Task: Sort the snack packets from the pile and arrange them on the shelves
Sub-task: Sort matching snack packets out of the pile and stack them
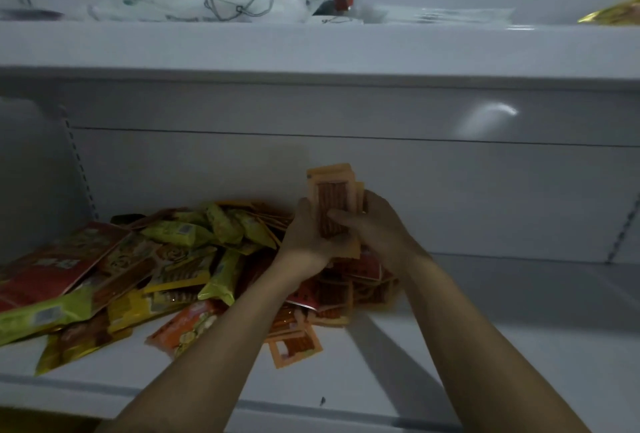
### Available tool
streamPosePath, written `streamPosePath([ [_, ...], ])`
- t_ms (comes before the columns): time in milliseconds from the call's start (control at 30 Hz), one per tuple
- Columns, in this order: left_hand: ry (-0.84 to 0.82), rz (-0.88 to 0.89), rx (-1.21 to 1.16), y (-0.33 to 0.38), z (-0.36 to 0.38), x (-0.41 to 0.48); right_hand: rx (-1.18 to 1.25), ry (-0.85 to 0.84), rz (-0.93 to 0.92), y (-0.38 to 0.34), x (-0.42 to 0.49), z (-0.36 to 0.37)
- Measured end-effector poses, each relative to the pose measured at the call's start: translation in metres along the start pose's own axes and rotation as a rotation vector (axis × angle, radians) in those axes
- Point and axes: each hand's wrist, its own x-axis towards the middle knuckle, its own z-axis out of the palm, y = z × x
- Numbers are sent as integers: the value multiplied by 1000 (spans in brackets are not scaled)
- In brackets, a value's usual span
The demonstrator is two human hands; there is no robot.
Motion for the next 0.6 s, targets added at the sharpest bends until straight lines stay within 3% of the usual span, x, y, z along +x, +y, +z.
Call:
streamPosePath([
  [200, -205, -7, 202, 11, 3, 10, -224, 22, -47, 12, -7, -29],
  [600, -189, -46, 787, -12, -26, -21, -318, 160, 90, 46, -12, -67],
])
